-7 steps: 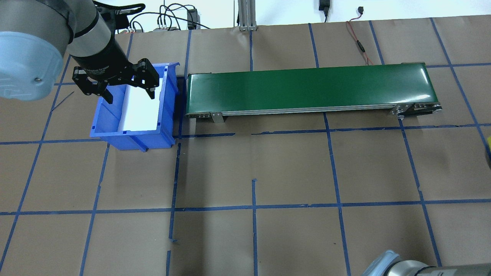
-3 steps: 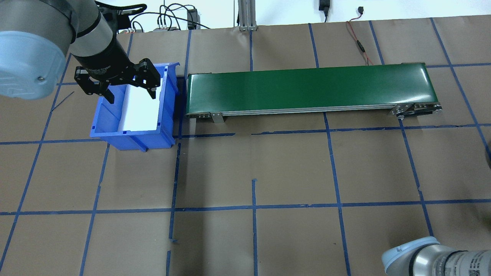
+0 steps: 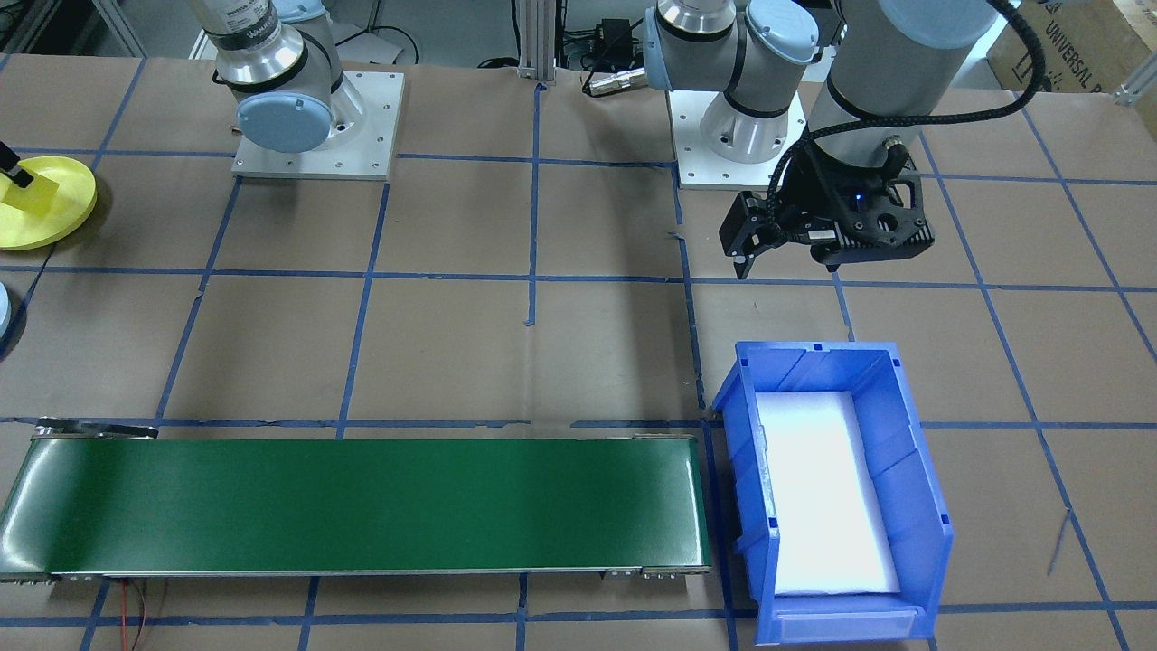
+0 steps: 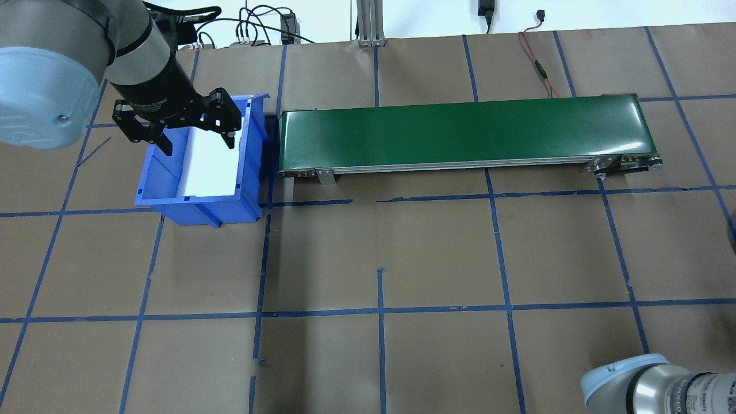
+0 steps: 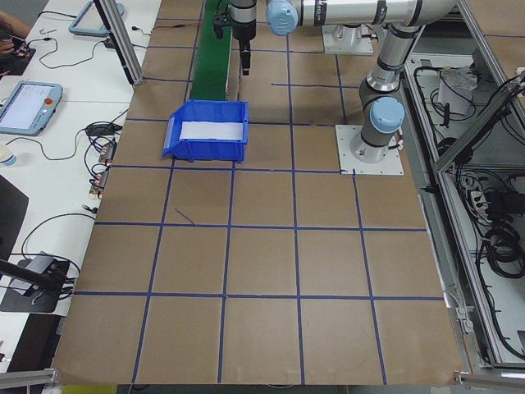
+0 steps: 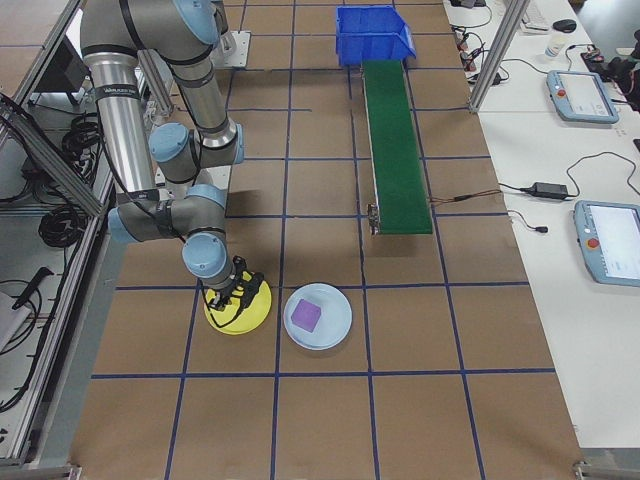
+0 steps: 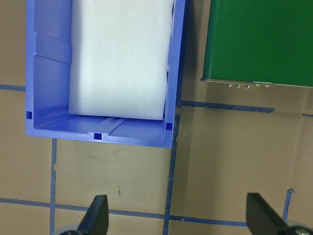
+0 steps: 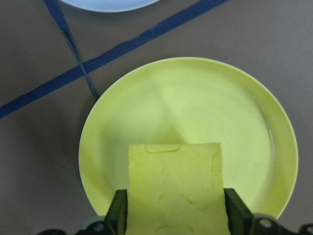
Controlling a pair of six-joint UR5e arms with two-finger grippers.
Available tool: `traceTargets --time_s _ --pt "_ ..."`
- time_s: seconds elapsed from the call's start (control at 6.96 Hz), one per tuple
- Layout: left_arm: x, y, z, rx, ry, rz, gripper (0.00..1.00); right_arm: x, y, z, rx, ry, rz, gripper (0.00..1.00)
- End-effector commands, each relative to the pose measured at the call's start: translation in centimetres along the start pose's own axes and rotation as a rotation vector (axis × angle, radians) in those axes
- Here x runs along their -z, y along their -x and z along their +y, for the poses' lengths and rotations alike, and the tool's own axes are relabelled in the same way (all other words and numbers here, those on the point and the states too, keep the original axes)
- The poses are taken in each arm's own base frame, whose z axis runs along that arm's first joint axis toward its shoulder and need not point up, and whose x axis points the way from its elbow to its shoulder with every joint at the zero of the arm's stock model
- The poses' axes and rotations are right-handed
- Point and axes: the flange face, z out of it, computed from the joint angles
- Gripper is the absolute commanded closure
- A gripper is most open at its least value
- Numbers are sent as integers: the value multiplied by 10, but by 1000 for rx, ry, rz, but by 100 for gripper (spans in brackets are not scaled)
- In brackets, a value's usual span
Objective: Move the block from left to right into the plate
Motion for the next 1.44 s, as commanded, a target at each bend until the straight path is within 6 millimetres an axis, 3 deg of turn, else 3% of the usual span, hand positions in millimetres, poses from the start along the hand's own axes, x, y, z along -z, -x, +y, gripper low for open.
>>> traceTargets --time_s 0.0,0.14,0.29,0.43,0.57,0.72,0.86,1.01,1.15,1.29 --pt "0 -1 0 -2 -4 1 0 32 28 -48 45 -43 55 0" --pt "0 -1 0 -1 -4 1 0 69 90 -109 87 -79 102 0" --pt "0 -1 0 -1 -4 1 0 117 190 -159 89 -79 100 0" --pt "-1 -1 0 -2 -2 1 0 152 306 -183 79 -84 96 0" --pt "0 -2 0 -2 -4 1 0 161 417 -174 94 -58 91 0" --pt "-1 -2 0 -2 -1 1 0 159 514 -137 118 -53 99 0" --pt "-1 -2 0 -4 -1 1 0 156 575 -100 200 -29 99 0" --pt "-1 -2 0 -2 -1 1 0 156 625 -60 284 -23 113 0" --pt "-1 -2 0 -4 -1 1 0 171 660 -25 320 -62 109 0" --pt "-3 -2 0 -4 4 0 0 170 667 -20 333 -59 112 0"
